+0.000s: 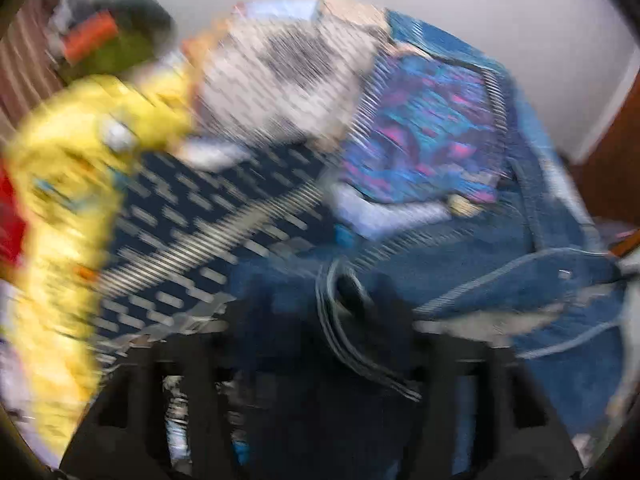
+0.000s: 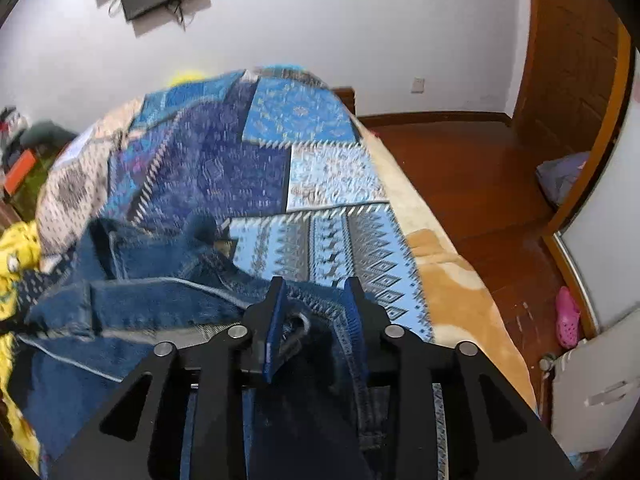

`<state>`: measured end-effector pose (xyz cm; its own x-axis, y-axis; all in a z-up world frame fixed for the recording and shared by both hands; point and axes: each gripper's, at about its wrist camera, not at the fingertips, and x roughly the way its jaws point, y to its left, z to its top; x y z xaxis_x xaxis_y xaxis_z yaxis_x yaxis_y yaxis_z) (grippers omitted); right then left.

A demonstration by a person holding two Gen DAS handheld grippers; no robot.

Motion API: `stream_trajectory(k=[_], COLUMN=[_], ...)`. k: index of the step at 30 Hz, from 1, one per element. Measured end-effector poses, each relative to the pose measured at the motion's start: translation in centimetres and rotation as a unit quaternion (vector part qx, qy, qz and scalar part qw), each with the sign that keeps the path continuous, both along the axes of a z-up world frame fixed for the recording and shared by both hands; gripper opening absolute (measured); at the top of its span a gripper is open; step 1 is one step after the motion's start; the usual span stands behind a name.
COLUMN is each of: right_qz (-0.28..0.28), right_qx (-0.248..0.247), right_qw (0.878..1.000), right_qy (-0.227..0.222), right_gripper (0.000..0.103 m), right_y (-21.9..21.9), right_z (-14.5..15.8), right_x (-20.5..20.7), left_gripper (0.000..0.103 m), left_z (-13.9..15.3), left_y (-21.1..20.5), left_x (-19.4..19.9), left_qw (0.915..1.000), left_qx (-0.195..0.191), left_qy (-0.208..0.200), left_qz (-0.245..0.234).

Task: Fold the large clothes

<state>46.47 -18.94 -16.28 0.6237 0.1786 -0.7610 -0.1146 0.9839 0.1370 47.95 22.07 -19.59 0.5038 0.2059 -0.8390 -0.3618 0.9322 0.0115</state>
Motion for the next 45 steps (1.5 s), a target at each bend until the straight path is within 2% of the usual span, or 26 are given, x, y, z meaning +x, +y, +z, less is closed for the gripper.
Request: stream_trajectory(k=[2, 3, 4, 6, 10, 13, 16, 20, 22, 26, 27, 28, 30, 32, 34, 36, 41, 45], right_qz=[-0.007, -0.003, 0.006, 0.028, 0.091, 0.118, 0.149, 0.168, 0.171, 0.176, 0.180, 0.181, 0.181, 0.177, 0.173, 0.174, 0.172, 0.155], right_qx=[0.004, 0.008, 0.009, 0.003, -0.020, -0.030, -0.035, -0.039, -0.027, -0.018, -0.020, -0.025, -0.035, -0.046, -0.050, -0.046, -0.045, -0.044], right_qw=[1.000, 1.000, 1.000, 0.999, 0.995, 0.991, 0.988, 0.985, 0.985, 0.984, 0.983, 0.983, 0.982, 0.982, 0.982, 0.982, 0.983, 0.985], right_qy=[-0.015, -0.021, -0.030, -0.039, -0.045, -0.049, -0.025, 0.004, 0.022, 0.031, 0.032, 0.032, 0.033, 0.039, 0.050, 0.052, 0.054, 0.054], right_gripper=[0.045, 0.058, 0.062, 0.066, 0.085, 0.086, 0.087, 0.086, 0.086, 0.087, 0.087, 0.087, 0.087, 0.086, 0.087, 0.087, 0.087, 0.087], right_y=[-0.6, -0.7, -0.6, 0.1, 1.8, 3.1, 5.0, 7.2, 8.3, 9.9, 10.2, 10.5, 10.4, 10.0, 9.2, 8.3, 6.3, 4.2], right_z=[1.2, 1.8, 2.5, 3.3, 4.5, 4.2, 3.0, 0.4, -0.7, -1.8, -2.0, -2.3, -2.9, -3.7, -4.6, -4.8, -4.3, -4.2], right_x=[-0.9, -1.6, -2.4, -3.4, -6.7, -8.3, -9.1, -8.2, -7.8, -7.2, -7.1, -7.1, -7.3, -7.2, -7.2, -7.4, -8.5, -9.7], left_gripper=[0.078, 0.083, 0.092, 0.094, 0.097, 0.097, 0.097, 0.097, 0.097, 0.097, 0.097, 0.097, 0.098, 0.098, 0.098, 0.098, 0.098, 0.099], left_z=[1.7, 2.6, 3.4, 4.4, 4.7, 3.3, 1.7, -1.0, -1.9, -2.8, -3.1, -3.7, -4.2, -4.4, -4.4, -4.2, -3.2, -3.9], left_y=[-0.4, -0.6, -0.7, -0.9, -2.2, -3.8, -5.4, -7.1, -7.0, -4.2, -3.2, -1.6, 1.0, 2.7, 3.3, 3.2, -0.3, -3.5], left_x=[-0.7, -1.1, -1.6, -2.5, -4.3, -5.3, -4.9, -3.5, -2.5, 0.1, 0.6, 1.0, 1.0, 0.4, -0.2, -1.4, -5.2, -8.4], left_qw=[0.9987, 0.9982, 0.9982, 0.9980, 0.9964, 0.9934, 0.9901, 0.9864, 0.9880, 0.9932, 0.9941, 0.9955, 0.9984, 0.9989, 0.9983, 0.9980, 0.9975, 0.9959], left_qx=[0.048, 0.056, 0.053, 0.041, 0.026, 0.012, 0.002, 0.013, 0.024, 0.086, 0.087, 0.079, 0.035, -0.008, -0.026, -0.031, -0.038, -0.003], left_qy=[-0.018, -0.020, -0.024, -0.038, -0.025, 0.001, 0.025, 0.051, 0.050, 0.035, 0.039, 0.045, 0.044, 0.043, 0.046, 0.052, 0.043, 0.050], left_qz=[-0.003, -0.007, -0.014, -0.032, -0.077, -0.114, -0.138, -0.156, -0.144, -0.069, -0.051, -0.028, 0.000, 0.017, 0.023, 0.018, -0.042, -0.076])
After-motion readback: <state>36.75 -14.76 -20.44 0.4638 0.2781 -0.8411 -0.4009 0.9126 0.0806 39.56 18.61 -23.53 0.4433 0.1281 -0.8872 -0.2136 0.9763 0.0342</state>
